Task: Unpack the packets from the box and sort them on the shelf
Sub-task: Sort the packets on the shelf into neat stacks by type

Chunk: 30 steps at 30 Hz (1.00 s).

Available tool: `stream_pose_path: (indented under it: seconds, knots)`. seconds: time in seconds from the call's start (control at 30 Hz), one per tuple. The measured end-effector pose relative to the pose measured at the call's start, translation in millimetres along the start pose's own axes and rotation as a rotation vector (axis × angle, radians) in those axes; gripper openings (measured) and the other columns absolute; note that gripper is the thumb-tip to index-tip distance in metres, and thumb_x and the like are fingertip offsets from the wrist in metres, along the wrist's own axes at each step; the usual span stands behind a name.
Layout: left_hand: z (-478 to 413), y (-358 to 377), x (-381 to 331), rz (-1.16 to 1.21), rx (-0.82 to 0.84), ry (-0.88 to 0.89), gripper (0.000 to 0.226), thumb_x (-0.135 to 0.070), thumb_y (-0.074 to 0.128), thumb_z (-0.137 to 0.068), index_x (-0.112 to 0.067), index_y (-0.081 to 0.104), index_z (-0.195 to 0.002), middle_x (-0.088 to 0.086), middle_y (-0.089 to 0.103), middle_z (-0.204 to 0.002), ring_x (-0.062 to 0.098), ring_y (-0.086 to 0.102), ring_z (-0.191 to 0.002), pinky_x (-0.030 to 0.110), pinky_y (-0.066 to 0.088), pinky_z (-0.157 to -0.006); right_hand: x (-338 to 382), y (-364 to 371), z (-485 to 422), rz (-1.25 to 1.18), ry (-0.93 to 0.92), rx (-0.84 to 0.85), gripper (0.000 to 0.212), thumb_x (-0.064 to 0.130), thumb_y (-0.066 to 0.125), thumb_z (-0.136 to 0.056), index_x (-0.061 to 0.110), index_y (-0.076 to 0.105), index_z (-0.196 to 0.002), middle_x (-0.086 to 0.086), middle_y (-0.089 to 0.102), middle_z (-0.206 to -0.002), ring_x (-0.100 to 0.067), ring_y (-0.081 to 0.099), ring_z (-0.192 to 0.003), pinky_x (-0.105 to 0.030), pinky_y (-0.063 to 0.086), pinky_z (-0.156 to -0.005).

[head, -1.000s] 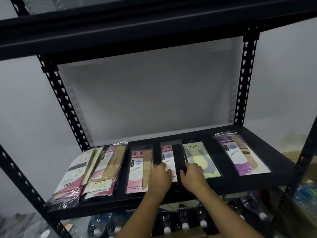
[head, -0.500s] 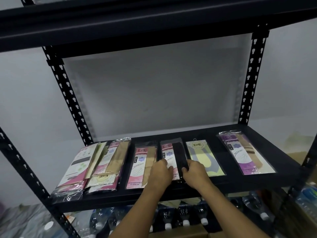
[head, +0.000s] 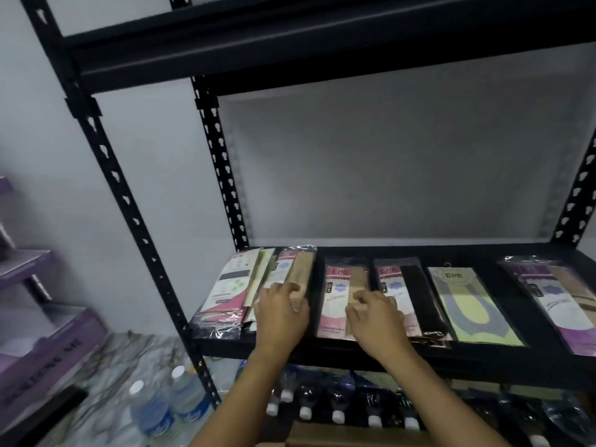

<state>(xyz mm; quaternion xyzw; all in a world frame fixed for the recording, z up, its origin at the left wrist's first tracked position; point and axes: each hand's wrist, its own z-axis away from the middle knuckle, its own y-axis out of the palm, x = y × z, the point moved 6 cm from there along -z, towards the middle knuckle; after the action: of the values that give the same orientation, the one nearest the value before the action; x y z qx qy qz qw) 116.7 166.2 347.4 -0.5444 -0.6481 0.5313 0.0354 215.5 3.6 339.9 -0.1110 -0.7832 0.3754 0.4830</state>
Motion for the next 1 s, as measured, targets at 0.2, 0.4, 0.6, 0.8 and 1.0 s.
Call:
stream_pose_path:
  seconds: [0.2,0.4,0.6,0.8,1.0]
  knots:
    - [-12,-50,90,-0.241,-0.024,-0.185,0.069,-0.052,0.059,-0.083,-0.023,0.036,-0.142,0.002,0.036,-0.148,0.027,0.027,-0.138,0.050,0.026,-0.109,49,47,-1,-0.066,-0.073,0.087,0.032,0.031,0.054,-0.091,0.021,0.057,-0.121,0.003,0.055,-0.125,-0.020,0.040,-0.124,-0.039,0.033,-0.105]
    - [2,-48,121,-0.305,0.155,-0.202,0.049,-0.055,0.053,-0.087,-0.028,0.051,-0.128,-0.004,0.051,-0.133,0.022,0.042,-0.128,0.047,0.030,-0.107,73,74,-1,-0.028,-0.107,0.132,0.031,0.030,0.054,-0.090,0.021,0.058,-0.119,0.004,0.055,-0.112,-0.019,0.044,-0.115,-0.037,0.036,-0.097]
    - [16,-66,101,-0.237,-0.075,0.029,0.022,-0.034,0.047,-0.098,-0.029,0.063,-0.112,-0.009,0.063,-0.117,0.017,0.055,-0.109,0.037,0.038,-0.095,82,79,3,-0.026,-0.127,0.152,0.031,0.027,0.056,-0.089,0.020,0.057,-0.120,0.009,0.048,-0.098,-0.019,0.045,-0.109,-0.038,0.037,-0.097]
    - [14,-97,83,0.072,-0.257,0.203,0.033,0.008,0.053,-0.086,-0.020,0.062,-0.101,-0.006,0.064,-0.098,0.018,0.060,-0.091,0.041,0.052,-0.079,90,66,7,-0.128,-0.206,0.120,0.041,0.024,0.061,-0.087,0.024,0.050,-0.127,0.010,0.048,-0.115,-0.013,0.041,-0.116,-0.041,0.035,-0.106]
    - [0,-149,42,0.156,-0.471,0.289,0.038,0.015,0.047,-0.085,-0.021,0.057,-0.093,-0.014,0.052,-0.089,0.018,0.053,-0.089,0.040,0.044,-0.081,109,28,5,-0.089,-0.432,0.007,0.074,0.021,0.066,-0.084,0.036,0.024,-0.144,0.016,0.028,-0.141,-0.007,0.021,-0.131,-0.032,0.018,-0.109]
